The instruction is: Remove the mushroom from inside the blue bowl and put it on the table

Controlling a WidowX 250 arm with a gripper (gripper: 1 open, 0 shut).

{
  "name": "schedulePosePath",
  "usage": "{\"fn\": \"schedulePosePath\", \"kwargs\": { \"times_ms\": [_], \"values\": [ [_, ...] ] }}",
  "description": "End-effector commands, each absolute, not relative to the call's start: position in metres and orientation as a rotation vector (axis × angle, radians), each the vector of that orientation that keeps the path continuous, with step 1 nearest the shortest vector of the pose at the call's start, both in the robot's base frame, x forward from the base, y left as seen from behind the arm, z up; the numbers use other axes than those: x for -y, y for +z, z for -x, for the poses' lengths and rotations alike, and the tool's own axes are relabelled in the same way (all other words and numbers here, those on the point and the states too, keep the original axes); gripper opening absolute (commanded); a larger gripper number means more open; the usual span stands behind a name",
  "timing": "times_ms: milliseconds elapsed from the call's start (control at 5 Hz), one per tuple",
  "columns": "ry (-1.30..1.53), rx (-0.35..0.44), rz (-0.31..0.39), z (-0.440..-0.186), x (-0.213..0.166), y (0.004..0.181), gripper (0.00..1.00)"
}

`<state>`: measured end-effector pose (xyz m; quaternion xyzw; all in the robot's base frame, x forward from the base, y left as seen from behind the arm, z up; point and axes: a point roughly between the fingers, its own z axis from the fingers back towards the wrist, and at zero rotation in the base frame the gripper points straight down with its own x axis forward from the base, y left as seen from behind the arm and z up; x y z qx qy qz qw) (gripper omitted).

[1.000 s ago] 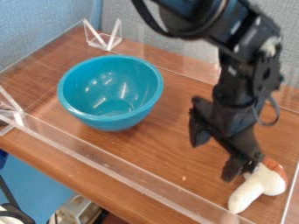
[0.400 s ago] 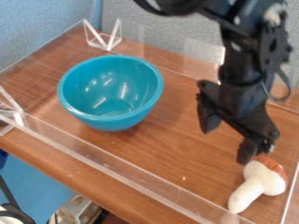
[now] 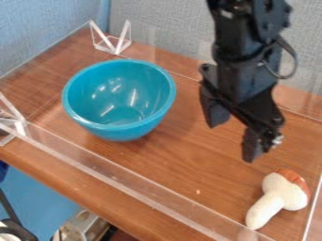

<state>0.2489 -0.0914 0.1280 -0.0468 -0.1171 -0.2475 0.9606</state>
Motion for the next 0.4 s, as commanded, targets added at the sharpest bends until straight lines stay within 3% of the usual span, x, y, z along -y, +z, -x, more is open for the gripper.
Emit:
{"fn": "schedulePosePath", "kwargs": {
  "times_ms": [0,200],
  "values": [
    [-0.522,0.266,0.108,-0.241,0.096,0.129,1.0],
    [-0.535,0.259,0.11,-0.233,0.102,0.118,1.0]
  ]
}}
